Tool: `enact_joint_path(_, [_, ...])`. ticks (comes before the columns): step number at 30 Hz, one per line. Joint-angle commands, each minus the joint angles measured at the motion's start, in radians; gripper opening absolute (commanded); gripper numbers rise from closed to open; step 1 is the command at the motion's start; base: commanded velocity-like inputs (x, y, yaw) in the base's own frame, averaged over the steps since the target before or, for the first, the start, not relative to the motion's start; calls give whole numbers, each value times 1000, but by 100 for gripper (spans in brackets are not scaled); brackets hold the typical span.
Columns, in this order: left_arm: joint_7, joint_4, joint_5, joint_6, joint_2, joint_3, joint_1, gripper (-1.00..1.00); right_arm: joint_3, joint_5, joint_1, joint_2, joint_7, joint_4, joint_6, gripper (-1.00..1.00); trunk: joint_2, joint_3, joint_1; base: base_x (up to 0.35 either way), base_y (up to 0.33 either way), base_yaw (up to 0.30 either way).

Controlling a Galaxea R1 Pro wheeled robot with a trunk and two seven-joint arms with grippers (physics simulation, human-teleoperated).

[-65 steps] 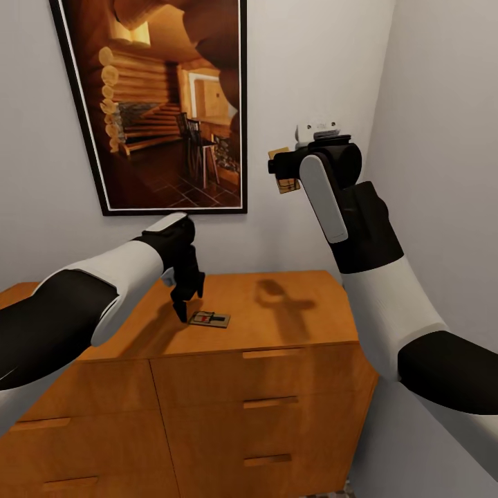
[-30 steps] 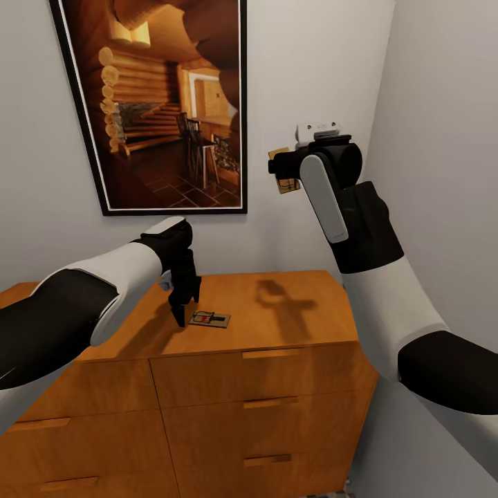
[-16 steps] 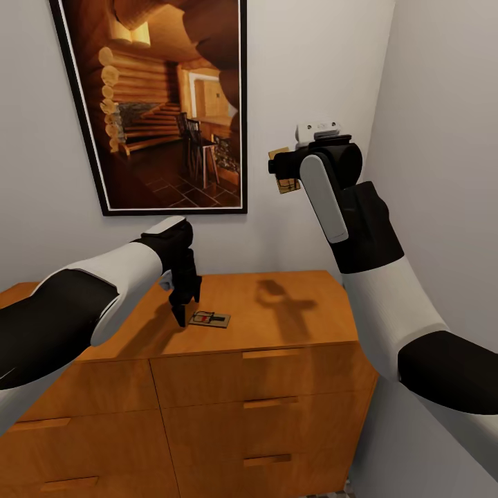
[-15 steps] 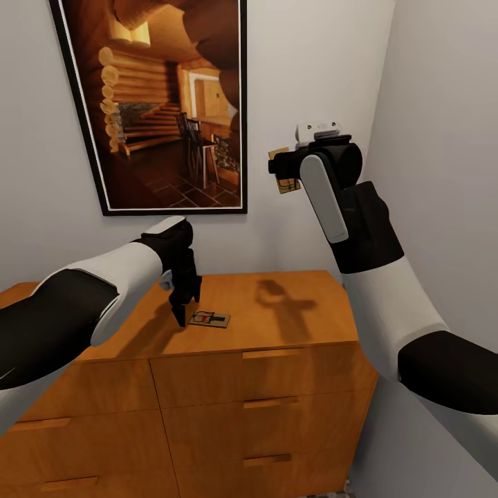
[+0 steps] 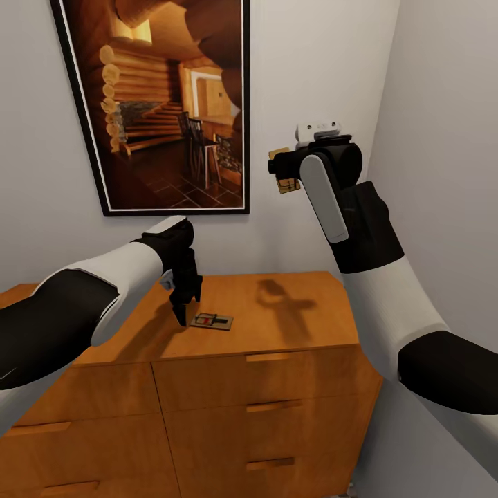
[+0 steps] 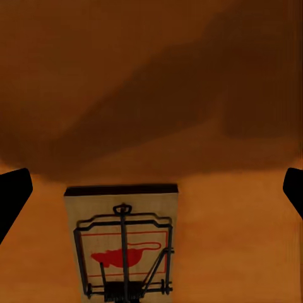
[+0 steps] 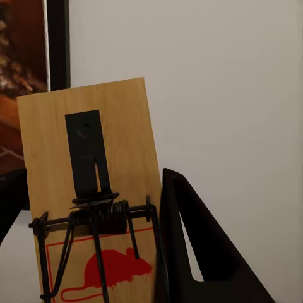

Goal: Take the four mousetraps from the cabinet in the bathroom and place them on the bathroom floor. Make sure all four end up on the same floor surface, and ensure that at least two of them are either under or directly next to the same bathroom sink.

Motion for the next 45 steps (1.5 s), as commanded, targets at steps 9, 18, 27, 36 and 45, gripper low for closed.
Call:
enact_joint_path(9, [2,-1,7,-2,0,-9,-1,100,1,-12,-1,0,-12,0,2,-100,-1,-1,0,8,5,0])
enact_joint_path(18, [2,-2,4,-2,-1,-9,-1,100,1,-12,-1,-1,-12,0,2,-100,-1,-1,0,1,0,0])
enact_joint_path(27, [2,-2,3,0,-1,-9,-1,100,1,-12,-1,-1,-12,0,2,-100,-1,-1,0,0,-2,0])
enact_joint_path(36, [2,-2,2,0,-2,-9,-1,100,1,-12,-1,-1,-12,0,2,-100,-1,-1,0,0,-125,0])
enact_joint_path(45, [2,-8,2,1,-3,-9,-1,100,1,-11,-1,-1,-12,0,2,-100,-1,-1,0,1,-26,0])
